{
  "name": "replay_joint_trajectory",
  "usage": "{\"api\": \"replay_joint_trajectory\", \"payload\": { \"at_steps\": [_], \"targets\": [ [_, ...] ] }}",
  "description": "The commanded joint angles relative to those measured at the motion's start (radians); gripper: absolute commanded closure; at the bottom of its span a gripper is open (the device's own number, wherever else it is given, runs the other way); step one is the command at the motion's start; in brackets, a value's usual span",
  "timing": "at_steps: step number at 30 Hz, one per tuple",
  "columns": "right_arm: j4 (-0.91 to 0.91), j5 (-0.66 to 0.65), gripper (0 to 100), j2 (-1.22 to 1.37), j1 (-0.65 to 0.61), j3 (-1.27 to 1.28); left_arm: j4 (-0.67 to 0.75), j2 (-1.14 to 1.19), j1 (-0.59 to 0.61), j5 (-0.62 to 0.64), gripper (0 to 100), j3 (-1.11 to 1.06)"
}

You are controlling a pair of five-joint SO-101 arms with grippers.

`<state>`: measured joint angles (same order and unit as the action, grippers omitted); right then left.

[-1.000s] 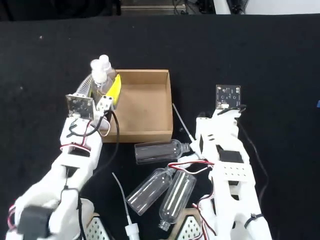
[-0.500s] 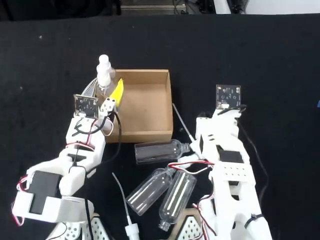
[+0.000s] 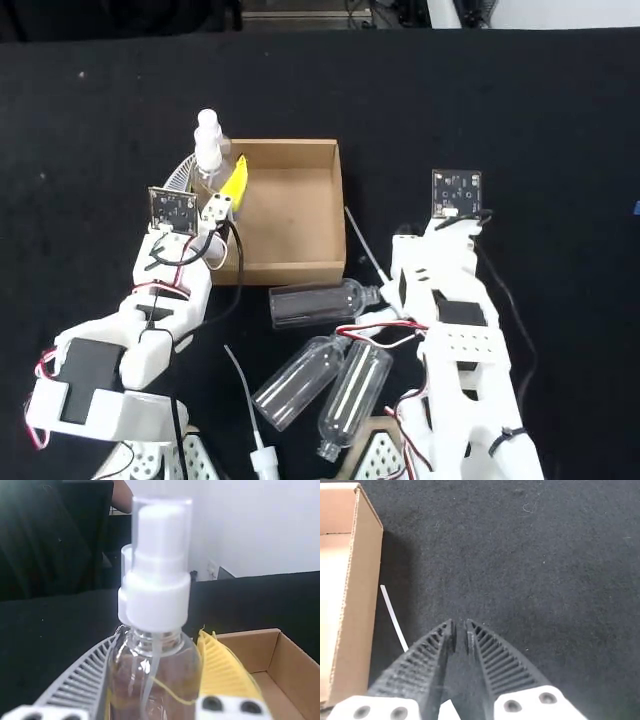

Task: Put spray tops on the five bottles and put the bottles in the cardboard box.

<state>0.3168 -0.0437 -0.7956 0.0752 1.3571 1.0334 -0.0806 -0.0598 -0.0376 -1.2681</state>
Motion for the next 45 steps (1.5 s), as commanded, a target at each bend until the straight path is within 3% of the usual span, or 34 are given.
{"api": "replay_joint_trajectory", "payload": {
  "at_steps": [1,14,19,25,32,41,45],
  "targets": [
    [-0.023,-0.003,98.3,-0.015,0.009,-0.012,0.026,-0.006,-0.010,-0.003,96,0.050],
    [-0.023,-0.003,98.3,-0.015,0.009,-0.013,0.029,0.087,-0.004,-0.003,96,0.051],
    [-0.023,-0.003,98.3,-0.015,0.009,-0.013,0.141,0.124,-0.005,-0.003,96,0.050],
    [-0.023,-0.003,98.3,-0.015,0.009,-0.013,0.143,0.155,-0.002,-0.003,96,0.051],
    [-0.025,-0.003,98.3,-0.015,0.009,-0.013,0.141,0.209,-0.002,-0.003,75,0.051],
    [-0.025,-0.005,98.3,-0.015,0.009,-0.013,0.143,0.215,-0.001,-0.003,75,0.050],
    [-0.025,-0.005,98.3,-0.015,0.009,-0.013,0.143,0.215,0.001,-0.006,69,0.039]
  ]
}}
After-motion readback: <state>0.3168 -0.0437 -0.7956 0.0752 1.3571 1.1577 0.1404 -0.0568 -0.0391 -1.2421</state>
